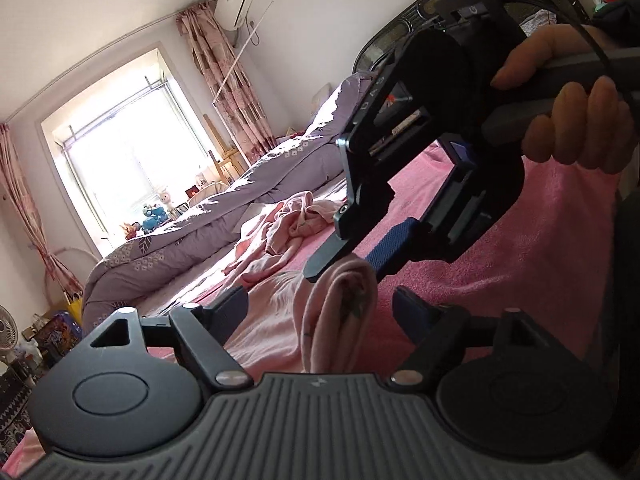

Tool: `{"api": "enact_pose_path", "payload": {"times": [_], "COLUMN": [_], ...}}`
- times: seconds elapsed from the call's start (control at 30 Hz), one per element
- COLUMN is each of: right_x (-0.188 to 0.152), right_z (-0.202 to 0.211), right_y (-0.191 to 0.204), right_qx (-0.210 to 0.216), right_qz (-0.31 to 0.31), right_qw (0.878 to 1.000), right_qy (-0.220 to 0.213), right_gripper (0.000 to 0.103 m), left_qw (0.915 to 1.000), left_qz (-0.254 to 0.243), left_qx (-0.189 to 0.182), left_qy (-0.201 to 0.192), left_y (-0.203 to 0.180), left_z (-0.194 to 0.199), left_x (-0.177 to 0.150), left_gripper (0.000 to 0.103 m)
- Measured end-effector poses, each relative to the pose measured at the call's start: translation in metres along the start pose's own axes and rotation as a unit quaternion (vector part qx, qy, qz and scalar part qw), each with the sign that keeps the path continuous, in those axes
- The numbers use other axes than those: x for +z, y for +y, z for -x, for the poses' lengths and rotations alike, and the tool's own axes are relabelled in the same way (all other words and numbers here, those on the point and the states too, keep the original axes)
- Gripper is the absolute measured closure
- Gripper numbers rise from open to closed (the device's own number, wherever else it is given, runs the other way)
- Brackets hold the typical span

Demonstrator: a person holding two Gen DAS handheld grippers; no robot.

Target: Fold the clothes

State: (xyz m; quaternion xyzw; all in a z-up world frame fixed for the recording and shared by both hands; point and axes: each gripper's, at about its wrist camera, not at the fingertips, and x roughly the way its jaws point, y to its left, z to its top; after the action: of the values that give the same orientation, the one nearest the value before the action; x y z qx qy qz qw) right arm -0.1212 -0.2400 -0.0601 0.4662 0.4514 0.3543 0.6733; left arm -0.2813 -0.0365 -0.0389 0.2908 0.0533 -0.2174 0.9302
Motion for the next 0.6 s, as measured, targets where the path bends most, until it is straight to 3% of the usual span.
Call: {"api": "enact_pose_path", "payload": {"times": [0.13, 0.17, 0.2, 0.23, 0.33, 0.4, 0.43, 0.5, 0.57, 0.6], "right_x": [0.006, 0.007, 0.008, 0.009, 0.014, 0.019, 0.022, 0.027, 0.032, 0.035], "right_z": [0.010, 0.013, 0.017, 0.020, 0.027, 0.026, 0.024, 0.012, 0.001, -0.004], "right_y": [-0.003, -0.004, -0.006, -0.008, -0.012, -0.015, -0.015, -0.012, -0.008, -0.006], "right_qx": [0.004, 0.000, -0.005, -0.008, -0.024, -0.020, -0.016, -0.022, -0.026, -0.026], "right_qz": [0.000, 0.001, 0.002, 0.002, 0.007, 0.004, 0.002, 0.008, 0.015, 0.017], "right_qw": [1.000, 1.000, 1.000, 1.000, 0.999, 0.999, 0.999, 0.999, 0.999, 0.999], "right_qy": [-0.007, -0.009, -0.012, -0.016, -0.036, -0.043, -0.043, -0.040, -0.035, -0.029], "right_gripper": [0.081, 0.080, 0.080, 0.075, 0.046, 0.046, 0.046, 0.046, 0.046, 0.046], "left_qw": [0.9998, 0.9997, 0.9996, 0.9995, 0.9989, 0.9986, 0.9981, 0.9972, 0.9953, 0.9941], "left_qz": [0.006, 0.007, 0.009, 0.010, 0.015, 0.002, -0.006, -0.018, -0.034, -0.043], "left_qx": [0.015, 0.018, 0.022, 0.026, 0.037, 0.045, 0.053, 0.060, 0.071, 0.075], "left_qy": [-0.010, -0.013, -0.015, -0.018, -0.025, -0.028, -0.031, -0.041, -0.057, -0.065], "left_y": [-0.005, -0.006, -0.008, -0.009, -0.013, -0.018, -0.022, -0.028, -0.034, -0.037], "left_z": [-0.003, -0.004, -0.004, -0.005, -0.007, -0.009, -0.009, -0.007, -0.006, -0.005], "left_x": [-0.002, -0.003, -0.004, -0.004, -0.006, -0.007, -0.008, -0.010, -0.009, -0.009], "left_gripper": [0.066, 0.082, 0.085, 0.085, 0.086, 0.086, 0.078, 0.072, 0.050, 0.049]}}
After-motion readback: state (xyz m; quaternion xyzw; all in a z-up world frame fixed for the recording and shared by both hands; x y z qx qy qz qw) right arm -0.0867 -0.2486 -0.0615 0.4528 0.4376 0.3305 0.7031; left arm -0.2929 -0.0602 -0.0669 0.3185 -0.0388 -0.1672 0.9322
